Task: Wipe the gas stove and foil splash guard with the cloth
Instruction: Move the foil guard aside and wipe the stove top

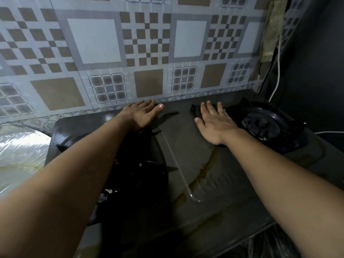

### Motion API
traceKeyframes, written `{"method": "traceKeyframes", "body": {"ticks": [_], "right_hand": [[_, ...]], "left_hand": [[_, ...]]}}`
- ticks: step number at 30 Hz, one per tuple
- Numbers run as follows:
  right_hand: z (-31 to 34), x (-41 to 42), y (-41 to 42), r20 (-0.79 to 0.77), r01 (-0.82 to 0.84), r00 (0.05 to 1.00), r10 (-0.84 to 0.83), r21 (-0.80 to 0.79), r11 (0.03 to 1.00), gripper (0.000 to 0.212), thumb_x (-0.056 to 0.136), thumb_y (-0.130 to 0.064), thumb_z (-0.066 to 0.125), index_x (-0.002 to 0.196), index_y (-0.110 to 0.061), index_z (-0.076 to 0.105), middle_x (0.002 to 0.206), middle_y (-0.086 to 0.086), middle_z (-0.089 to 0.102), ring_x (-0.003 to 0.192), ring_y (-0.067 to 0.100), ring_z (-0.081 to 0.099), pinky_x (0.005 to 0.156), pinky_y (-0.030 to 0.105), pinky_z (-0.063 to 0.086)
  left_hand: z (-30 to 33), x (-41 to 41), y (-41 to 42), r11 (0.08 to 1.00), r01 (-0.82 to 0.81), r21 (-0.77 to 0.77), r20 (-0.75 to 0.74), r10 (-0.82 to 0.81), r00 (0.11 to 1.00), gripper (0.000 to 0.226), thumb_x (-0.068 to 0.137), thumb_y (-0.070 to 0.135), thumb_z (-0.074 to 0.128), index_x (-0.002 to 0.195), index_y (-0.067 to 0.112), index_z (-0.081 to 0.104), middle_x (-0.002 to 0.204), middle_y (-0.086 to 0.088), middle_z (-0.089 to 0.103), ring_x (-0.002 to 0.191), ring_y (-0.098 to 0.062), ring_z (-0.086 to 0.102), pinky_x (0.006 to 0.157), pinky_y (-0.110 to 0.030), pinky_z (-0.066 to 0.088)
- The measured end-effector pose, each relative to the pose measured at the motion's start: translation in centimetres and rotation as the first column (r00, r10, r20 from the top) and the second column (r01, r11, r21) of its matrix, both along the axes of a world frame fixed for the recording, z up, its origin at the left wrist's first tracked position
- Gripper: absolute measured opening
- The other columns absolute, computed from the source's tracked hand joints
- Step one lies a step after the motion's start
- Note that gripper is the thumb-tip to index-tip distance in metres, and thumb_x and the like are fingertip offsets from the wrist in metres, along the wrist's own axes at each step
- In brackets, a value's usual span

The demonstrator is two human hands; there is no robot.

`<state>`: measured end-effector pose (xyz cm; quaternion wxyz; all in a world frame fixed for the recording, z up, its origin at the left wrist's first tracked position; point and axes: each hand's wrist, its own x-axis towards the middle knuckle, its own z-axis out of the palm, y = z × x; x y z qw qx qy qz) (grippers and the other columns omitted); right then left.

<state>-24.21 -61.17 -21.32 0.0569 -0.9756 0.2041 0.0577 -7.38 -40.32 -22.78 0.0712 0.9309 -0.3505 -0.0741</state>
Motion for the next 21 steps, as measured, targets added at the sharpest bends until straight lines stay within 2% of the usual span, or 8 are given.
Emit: {"method": "traceKeyframes", "body": {"ticks": [5, 10, 13, 16, 21], "right_hand": [[-0.2, -1.9, 1.4, 0.025, 0.079, 0.997, -0.079, -0.006, 0.997, 0.075, 0.099, -0.059, 0.012, 0.157, -0.016, -0.007, 0.165, 0.004, -0.013, 0.15, 0.029, -0.016, 0.123, 0.042, -0.003], [-0.2, -3.7, 4.0, 0.036, 0.114, 0.993, -0.114, 0.01, 0.993, 0.072, 0.1, -0.055, 0.012, 0.157, -0.014, -0.004, 0.165, 0.004, -0.013, 0.15, 0.031, -0.018, 0.122, 0.044, -0.003], [-0.2, -3.9, 6.1, 0.034, 0.094, 0.995, -0.095, 0.035, 0.995, 0.067, 0.102, -0.048, 0.013, 0.157, -0.015, -0.004, 0.165, 0.002, -0.014, 0.149, 0.03, -0.019, 0.122, 0.043, -0.005], [0.1, -4.1, 8.2, 0.03, 0.035, 0.999, -0.038, 0.074, 0.997, 0.063, 0.103, -0.044, 0.014, 0.157, -0.018, -0.004, 0.165, -0.002, -0.015, 0.15, 0.028, -0.019, 0.122, 0.043, -0.004], [0.2, -4.7, 11.4, 0.052, -0.07, 0.997, 0.063, 0.127, 0.989, 0.06, 0.103, -0.041, 0.016, 0.158, -0.024, -0.002, 0.164, -0.009, -0.015, 0.15, 0.024, -0.019, 0.123, 0.042, -0.002]], "left_hand": [[0.2, -0.4, 0.2, 1.0, 0.021, 0.001, 0.007, -0.021, 1.0, 0.091, 0.085, 0.079, -0.005, 0.158, 0.028, 0.01, 0.166, 0.003, 0.009, 0.152, -0.018, 0.011, 0.122, -0.048, 0.009], [0.3, -0.2, 0.4, 0.999, 0.05, -0.002, 0.005, -0.05, 0.999, 0.103, 0.075, 0.085, -0.01, 0.158, 0.027, 0.009, 0.166, 0.003, 0.008, 0.153, -0.018, 0.01, 0.122, -0.051, 0.01], [0.4, -0.3, 0.5, 0.998, 0.058, 0.007, 0.01, -0.058, 0.998, 0.099, 0.079, 0.083, -0.008, 0.158, 0.026, 0.008, 0.166, 0.004, 0.007, 0.153, -0.018, 0.009, 0.122, -0.048, 0.009], [0.5, -0.6, 0.4, 0.996, 0.082, 0.036, 0.044, -0.084, 0.995, 0.081, 0.092, 0.072, -0.001, 0.158, 0.026, 0.005, 0.166, 0.003, 0.006, 0.153, -0.019, 0.009, 0.121, -0.045, 0.009], [0.7, -0.6, 0.6, 0.996, 0.074, 0.053, 0.032, -0.075, 0.997, 0.082, 0.09, 0.074, -0.001, 0.158, 0.027, 0.005, 0.167, 0.002, 0.006, 0.153, -0.02, 0.009, 0.12, -0.047, 0.009]]}}
